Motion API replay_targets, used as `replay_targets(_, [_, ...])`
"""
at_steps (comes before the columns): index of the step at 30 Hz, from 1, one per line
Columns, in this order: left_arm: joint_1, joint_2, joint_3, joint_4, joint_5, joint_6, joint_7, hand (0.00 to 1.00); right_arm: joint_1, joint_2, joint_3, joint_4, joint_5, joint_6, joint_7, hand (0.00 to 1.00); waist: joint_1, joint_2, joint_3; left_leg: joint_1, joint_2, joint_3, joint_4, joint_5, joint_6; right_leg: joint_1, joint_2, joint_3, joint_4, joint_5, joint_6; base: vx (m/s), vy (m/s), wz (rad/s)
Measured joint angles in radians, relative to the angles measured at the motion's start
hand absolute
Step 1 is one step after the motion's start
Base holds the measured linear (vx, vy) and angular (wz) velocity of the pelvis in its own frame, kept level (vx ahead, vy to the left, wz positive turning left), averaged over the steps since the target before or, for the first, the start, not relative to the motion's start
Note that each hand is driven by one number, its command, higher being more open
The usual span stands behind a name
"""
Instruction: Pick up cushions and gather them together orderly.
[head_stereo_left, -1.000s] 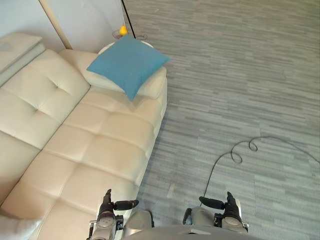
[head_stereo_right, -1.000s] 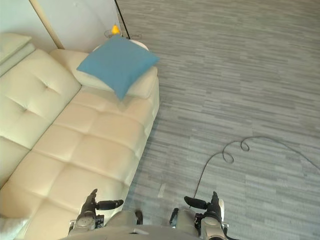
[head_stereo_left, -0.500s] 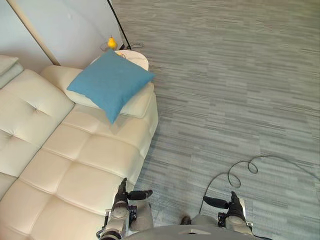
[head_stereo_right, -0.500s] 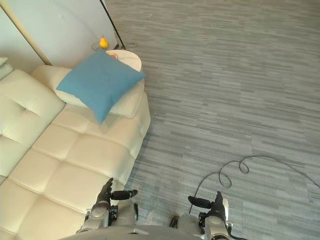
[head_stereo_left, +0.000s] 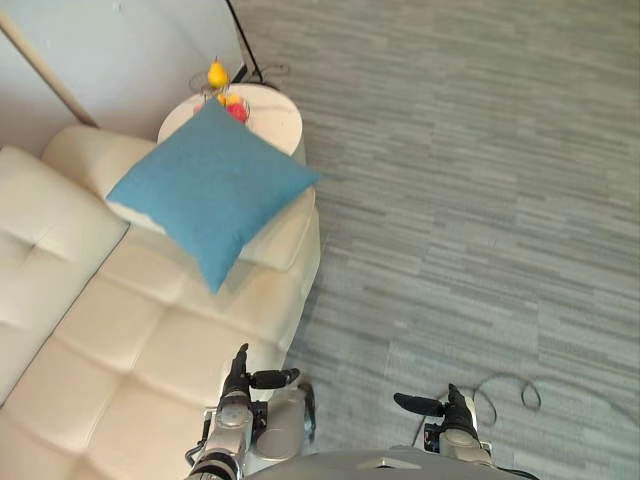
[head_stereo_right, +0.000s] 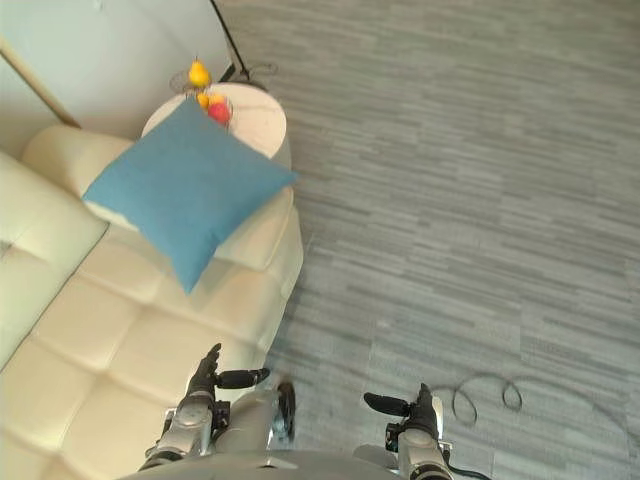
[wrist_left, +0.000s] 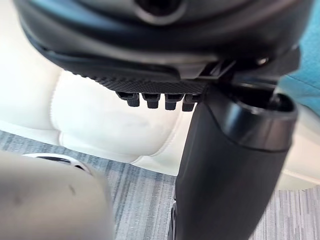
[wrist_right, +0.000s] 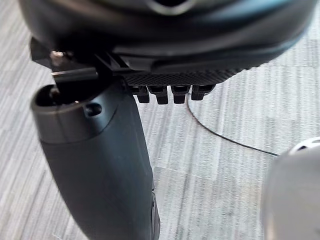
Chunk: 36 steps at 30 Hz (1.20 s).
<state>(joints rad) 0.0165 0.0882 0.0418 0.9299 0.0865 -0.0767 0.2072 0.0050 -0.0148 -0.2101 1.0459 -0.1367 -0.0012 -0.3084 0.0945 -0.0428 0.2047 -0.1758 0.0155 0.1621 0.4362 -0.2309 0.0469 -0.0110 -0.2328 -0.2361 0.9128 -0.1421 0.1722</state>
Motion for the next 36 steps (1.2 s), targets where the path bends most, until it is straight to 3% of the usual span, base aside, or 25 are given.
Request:
replay_targets(2, [0.003, 0.006, 0.000, 0.012, -0.004, 0.006, 0.004, 1.00, 0.005, -0.004, 0.008, -0.008, 0.007, 0.000, 0.006, 1.00, -0.010, -0.003, 0.005, 0.077, -0.008, -0.039, -0.022, -0.025, -0.001, -0.102, -0.026, -0.024, 0.143, -0.096, -0.084, 0.38, -0.088, 0.41])
replay_targets(3, [0.006, 0.005, -0.005, 0.018, -0.005, 0.010, 0.007, 1.00, 0.005, -0.013, 0.018, -0.015, 0.005, -0.005, 0.007, 1.00, -0.014, 0.007, 0.011, 0.128, 0.001, -0.057, -0.056, -0.025, -0.003, -0.131, -0.015, -0.041, 0.102, -0.133, -0.109, 0.37, -0.128, 0.40])
replay_targets(4, [0.007, 0.007, -0.010, 0.019, -0.005, 0.012, 0.008, 1.00, 0.005, -0.017, 0.023, -0.022, 0.003, -0.008, 0.008, 1.00, -0.016, 0.016, 0.015, 0.150, 0.008, -0.067, -0.068, -0.024, -0.003, -0.144, -0.004, -0.044, 0.067, -0.147, -0.118, 0.42, -0.215, 0.59])
replay_targets(5, [0.010, 0.005, -0.018, 0.024, -0.005, 0.013, 0.013, 1.00, 0.007, -0.033, 0.036, -0.046, 0.001, -0.019, 0.009, 1.00, -0.024, 0.040, 0.021, 0.202, 0.047, -0.108, -0.095, -0.024, -0.004, -0.201, 0.053, -0.015, -0.101, -0.170, -0.127, 0.27, -0.159, 0.56])
replay_targets(7, [0.011, 0.003, -0.020, 0.031, -0.004, 0.013, 0.013, 1.00, 0.007, -0.035, 0.035, -0.062, 0.001, -0.022, 0.009, 1.00, -0.033, 0.049, 0.018, 0.209, 0.070, -0.148, -0.102, -0.024, -0.012, -0.239, 0.091, 0.053, -0.259, -0.152, -0.105, 0.37, -0.309, 0.74])
replay_targets(8, [0.011, 0.005, -0.023, 0.036, -0.004, 0.012, 0.013, 1.00, 0.008, -0.035, 0.036, -0.067, 0.000, -0.022, 0.009, 1.00, -0.041, 0.041, 0.014, 0.208, 0.076, -0.169, -0.103, -0.028, -0.037, -0.252, 0.101, 0.112, -0.362, -0.127, -0.079, 0.41, -0.383, 1.16])
replay_targets(9, [0.008, 0.000, -0.021, 0.047, -0.010, 0.013, 0.012, 1.00, 0.007, -0.037, 0.033, -0.061, 0.003, -0.020, 0.011, 1.00, -0.050, 0.034, 0.015, 0.209, 0.086, -0.218, -0.088, -0.059, -0.108, -0.235, 0.113, 0.120, -0.427, -0.004, -0.114, 0.27, -0.280, 0.92])
replay_targets(10, [0.004, -0.017, -0.019, 0.052, -0.013, 0.014, 0.011, 1.00, 0.004, -0.049, 0.033, -0.051, -0.001, -0.019, 0.010, 1.00, -0.038, 0.054, 0.009, 0.204, 0.104, -0.241, -0.090, -0.059, -0.111, -0.231, 0.130, 0.115, -0.418, -0.009, -0.122, 0.23, -0.281, 0.70])
replay_targets(11, [0.006, -0.029, -0.024, 0.052, -0.011, 0.009, 0.009, 1.00, 0.004, -0.058, 0.033, -0.051, -0.001, -0.021, 0.009, 1.00, -0.032, 0.057, 0.007, 0.207, 0.107, -0.259, -0.096, -0.050, -0.105, -0.236, 0.137, 0.116, -0.390, -0.038, -0.134, 0.30, -0.423, 0.36])
replay_targets(12, [0.007, -0.036, -0.021, 0.058, -0.001, 0.009, 0.006, 1.00, 0.008, -0.057, 0.027, -0.050, 0.003, -0.016, 0.010, 1.00, -0.039, 0.063, 0.004, 0.227, 0.124, -0.265, -0.103, -0.042, -0.121, -0.223, 0.137, 0.085, -0.358, -0.090, -0.154, 0.28, -0.408, 0.38])
replay_targets(13, [0.008, -0.036, -0.019, 0.059, 0.002, 0.009, 0.006, 1.00, 0.008, -0.056, 0.023, -0.050, 0.002, -0.016, 0.010, 1.00, -0.040, 0.067, 0.002, 0.226, 0.128, -0.269, -0.096, -0.036, -0.131, -0.216, 0.137, 0.073, -0.354, -0.102, -0.158, 0.21, -0.329, 0.57])
replay_targets(15, [0.009, -0.043, -0.013, 0.054, 0.004, 0.009, 0.005, 1.00, 0.015, -0.057, 0.009, -0.050, 0.003, -0.015, 0.009, 1.00, -0.047, 0.073, 0.000, 0.156, 0.143, -0.284, 0.039, -0.024, -0.155, -0.178, 0.141, 0.025, -0.378, -0.127, -0.167, 0.14, -0.214, 0.63])
replay_targets(17, [0.009, -0.052, 0.009, 0.042, -0.002, 0.010, 0.002, 1.00, 0.028, -0.059, -0.006, -0.051, 0.012, -0.015, 0.002, 1.00, -0.046, 0.087, -0.001, 0.039, 0.192, -0.242, 0.264, 0.006, -0.182, -0.100, 0.154, -0.047, -0.433, -0.134, -0.178, 0.17, -0.183, 0.87])
replay_targets(18, [0.013, -0.056, 0.020, 0.030, -0.005, 0.009, 0.003, 1.00, 0.035, -0.060, -0.006, -0.051, 0.013, -0.015, -0.002, 1.00, -0.043, 0.088, -0.001, 0.008, 0.214, -0.190, 0.328, 0.004, -0.173, -0.066, 0.157, -0.076, -0.455, -0.136, -0.183, 0.16, -0.098, 1.05])
replay_targets(19, [0.017, -0.057, 0.019, 0.016, -0.007, 0.006, 0.004, 1.00, 0.048, -0.057, -0.006, -0.050, 0.013, -0.016, -0.003, 1.00, -0.036, 0.086, -0.003, -0.029, 0.231, -0.074, 0.332, -0.013, -0.137, -0.006, 0.154, -0.126, -0.504, -0.136, -0.182, 0.14, -0.037, 0.96])
replay_targets(21, [0.015, -0.055, 0.010, 0.015, -0.007, -0.002, 0.004, 1.00, 0.047, -0.050, -0.007, -0.049, 0.022, -0.016, -0.003, 1.00, -0.035, 0.087, -0.005, -0.053, 0.210, 0.012, 0.218, -0.004, -0.114, 0.015, 0.142, -0.170, -0.532, -0.133, -0.177, 0.16, 0.033, 0.74])
replay_targets(22, [0.013, -0.055, 0.006, 0.017, -0.007, -0.001, 0.004, 1.00, 0.046, -0.049, -0.009, -0.049, 0.023, -0.016, -0.002, 1.00, -0.035, 0.090, -0.007, -0.057, 0.203, 0.041, 0.149, 0.032, -0.093, 0.016, 0.139, -0.186, -0.535, -0.133, -0.175, 0.20, 0.085, 0.70])
replay_targets(23, [0.009, -0.049, -0.002, 0.022, -0.006, 0.000, 0.003, 1.00, 0.041, -0.047, -0.017, -0.046, 0.023, -0.014, -0.002, 1.00, -0.035, 0.092, -0.012, -0.051, 0.194, 0.104, 0.084, 0.042, -0.092, 0.022, 0.126, -0.215, -0.540, -0.134, -0.162, 0.21, 0.095, 0.83])
replay_targets(26, [-0.002, -0.027, -0.019, 0.027, -0.015, 0.000, 0.003, 1.00, 0.038, -0.015, -0.023, -0.020, 0.023, -0.011, 0.000, 1.00, -0.029, 0.054, -0.016, -0.048, 0.164, 0.175, 0.035, 0.066, -0.061, 0.076, 0.112, -0.294, -0.633, -0.109, -0.125, 0.20, 0.063, 0.90])
replay_targets(29, [0.003, -0.021, -0.018, 0.038, -0.017, -0.001, 0.002, 1.00, 0.035, 0.002, -0.021, 0.007, 0.021, -0.010, 0.005, 1.00, -0.013, 0.034, -0.031, 0.018, 0.122, 0.173, -0.020, 0.066, -0.060, 0.139, 0.094, -0.307, -0.653, -0.095, -0.107, 0.17, 0.046, 0.38])
replay_targets(31, [0.007, -0.022, -0.016, 0.058, -0.017, 0.000, 0.000, 1.00, 0.028, -0.002, -0.012, 0.020, 0.020, -0.010, 0.012, 1.00, -0.017, 0.033, -0.035, 0.061, 0.108, 0.157, -0.061, 0.066, -0.059, 0.113, 0.056, -0.306, -0.507, -0.094, -0.105, 0.17, 0.055, 0.35])
replay_targets(33, [0.008, -0.005, -0.017, 0.060, -0.017, 0.000, -0.005, 1.00, 0.024, 0.003, -0.012, 0.019, 0.020, -0.010, 0.017, 1.00, -0.020, 0.006, -0.035, 0.095, 0.085, 0.127, -0.077, 0.064, -0.057, 0.041, -0.021, -0.289, -0.253, -0.079, -0.088, 0.12, 0.003, 0.50])
replay_targets(34, [0.008, 0.002, -0.017, 0.059, -0.017, 0.000, -0.006, 1.00, 0.023, 0.006, -0.011, 0.019, 0.020, -0.010, 0.018, 1.00, -0.021, -0.007, -0.035, 0.102, 0.078, 0.116, -0.079, 0.062, -0.054, 0.023, -0.039, -0.274, -0.192, -0.064, -0.099, 0.10, -0.040, 0.63])
replay_targets(35, [0.007, 0.009, -0.015, 0.058, -0.017, 0.000, -0.006, 1.00, 0.021, 0.009, -0.014, 0.019, 0.020, -0.010, 0.021, 1.00, -0.024, -0.019, -0.034, 0.121, 0.069, 0.076, -0.093, 0.055, -0.046, -0.017, -0.059, -0.243, -0.078, -0.006, -0.132, 0.07, -0.042, 0.65])
replay_targets(36, [0.007, 0.004, -0.016, 0.058, -0.017, 0.001, -0.005, 1.00, 0.020, 0.009, -0.013, 0.019, 0.020, -0.011, 0.021, 1.00, -0.030, -0.012, -0.030, 0.129, 0.072, 0.057, -0.107, 0.052, -0.044, -0.042, -0.060, -0.222, -0.029, 0.000, -0.142, 0.09, -0.085, 0.82])
